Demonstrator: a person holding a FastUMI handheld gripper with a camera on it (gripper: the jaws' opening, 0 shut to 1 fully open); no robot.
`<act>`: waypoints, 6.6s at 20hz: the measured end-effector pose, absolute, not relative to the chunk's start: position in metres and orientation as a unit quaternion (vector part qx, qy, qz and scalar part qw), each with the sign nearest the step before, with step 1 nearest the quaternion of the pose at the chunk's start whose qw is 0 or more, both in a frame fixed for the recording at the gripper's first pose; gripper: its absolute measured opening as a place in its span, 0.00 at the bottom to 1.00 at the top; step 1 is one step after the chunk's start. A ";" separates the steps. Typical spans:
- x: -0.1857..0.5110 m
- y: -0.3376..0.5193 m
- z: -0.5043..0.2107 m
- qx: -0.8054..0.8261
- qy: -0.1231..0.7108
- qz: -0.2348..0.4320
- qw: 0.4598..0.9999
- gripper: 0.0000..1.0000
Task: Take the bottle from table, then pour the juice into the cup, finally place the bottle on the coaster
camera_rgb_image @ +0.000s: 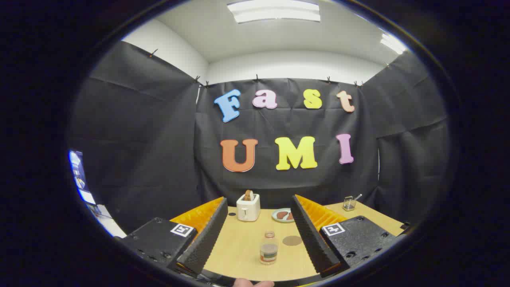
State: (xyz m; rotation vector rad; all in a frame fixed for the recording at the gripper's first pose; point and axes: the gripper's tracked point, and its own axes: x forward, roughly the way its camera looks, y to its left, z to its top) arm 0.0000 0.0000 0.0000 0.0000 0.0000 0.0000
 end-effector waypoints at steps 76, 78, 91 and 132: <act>0.142 -0.043 -0.350 -0.067 0.148 -0.047 0.986 1.00; 0.146 -0.041 -0.351 -0.072 0.151 -0.040 0.985 1.00; 0.137 -0.042 -0.310 -0.016 0.142 -0.026 0.989 0.78; 0.117 -0.124 -0.250 0.677 0.079 -0.033 0.731 0.75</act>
